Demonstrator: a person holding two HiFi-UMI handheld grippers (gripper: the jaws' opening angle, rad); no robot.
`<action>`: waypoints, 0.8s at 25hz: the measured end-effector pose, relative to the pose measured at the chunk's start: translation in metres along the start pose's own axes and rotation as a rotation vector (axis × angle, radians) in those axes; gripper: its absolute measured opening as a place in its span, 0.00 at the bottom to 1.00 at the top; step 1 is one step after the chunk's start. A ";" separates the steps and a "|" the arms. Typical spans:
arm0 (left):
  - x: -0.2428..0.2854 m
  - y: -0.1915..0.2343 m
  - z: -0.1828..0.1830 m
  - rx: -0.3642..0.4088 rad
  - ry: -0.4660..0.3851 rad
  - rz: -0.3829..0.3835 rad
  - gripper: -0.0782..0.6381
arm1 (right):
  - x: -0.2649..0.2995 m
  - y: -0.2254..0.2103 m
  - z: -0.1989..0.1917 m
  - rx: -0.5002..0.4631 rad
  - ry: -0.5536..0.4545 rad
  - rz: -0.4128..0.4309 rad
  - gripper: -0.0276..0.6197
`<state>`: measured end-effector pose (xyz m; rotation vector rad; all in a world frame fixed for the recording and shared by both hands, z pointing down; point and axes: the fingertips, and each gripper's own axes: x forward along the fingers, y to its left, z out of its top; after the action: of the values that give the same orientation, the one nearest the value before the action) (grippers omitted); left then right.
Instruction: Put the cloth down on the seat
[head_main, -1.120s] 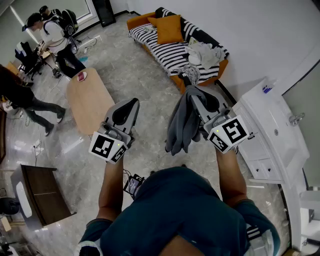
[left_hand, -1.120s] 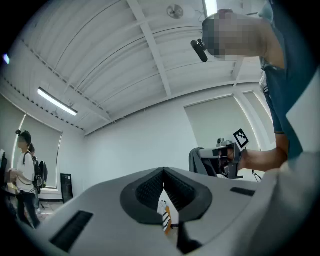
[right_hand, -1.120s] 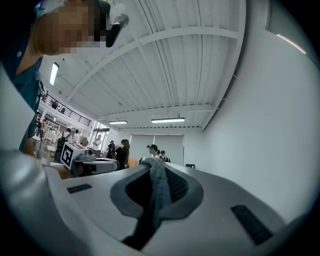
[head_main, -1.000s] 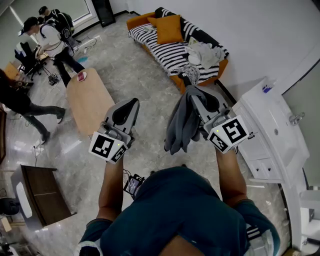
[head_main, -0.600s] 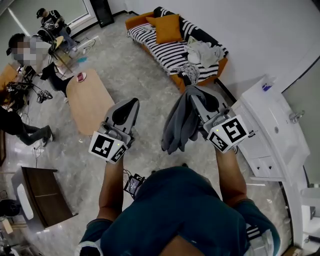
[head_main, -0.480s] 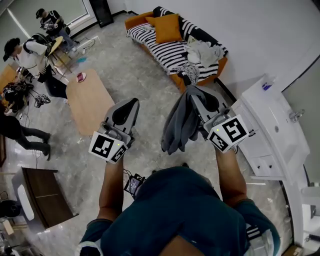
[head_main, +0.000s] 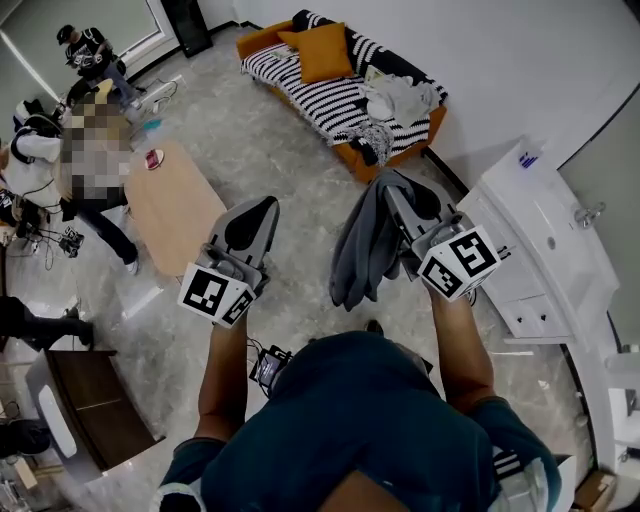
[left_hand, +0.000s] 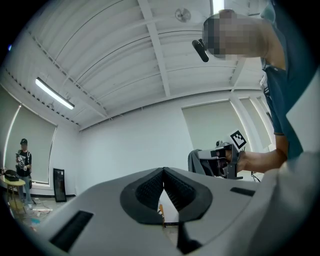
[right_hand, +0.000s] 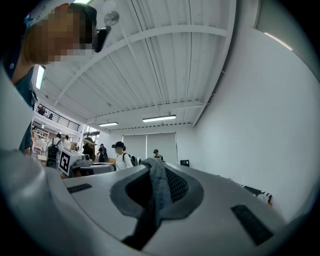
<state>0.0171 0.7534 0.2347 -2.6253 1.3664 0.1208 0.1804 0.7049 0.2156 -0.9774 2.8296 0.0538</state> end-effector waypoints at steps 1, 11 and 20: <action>-0.003 0.002 -0.001 -0.002 -0.002 -0.006 0.12 | 0.001 0.002 -0.001 0.000 0.001 -0.009 0.08; -0.019 0.030 -0.004 -0.009 -0.023 -0.025 0.12 | 0.016 0.003 -0.007 -0.008 0.004 -0.079 0.08; 0.012 0.044 -0.019 -0.021 -0.008 -0.017 0.12 | 0.037 -0.031 -0.017 -0.002 0.014 -0.077 0.08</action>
<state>-0.0120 0.7153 0.2458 -2.6494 1.3477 0.1438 0.1691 0.6565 0.2277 -1.0909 2.8013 0.0421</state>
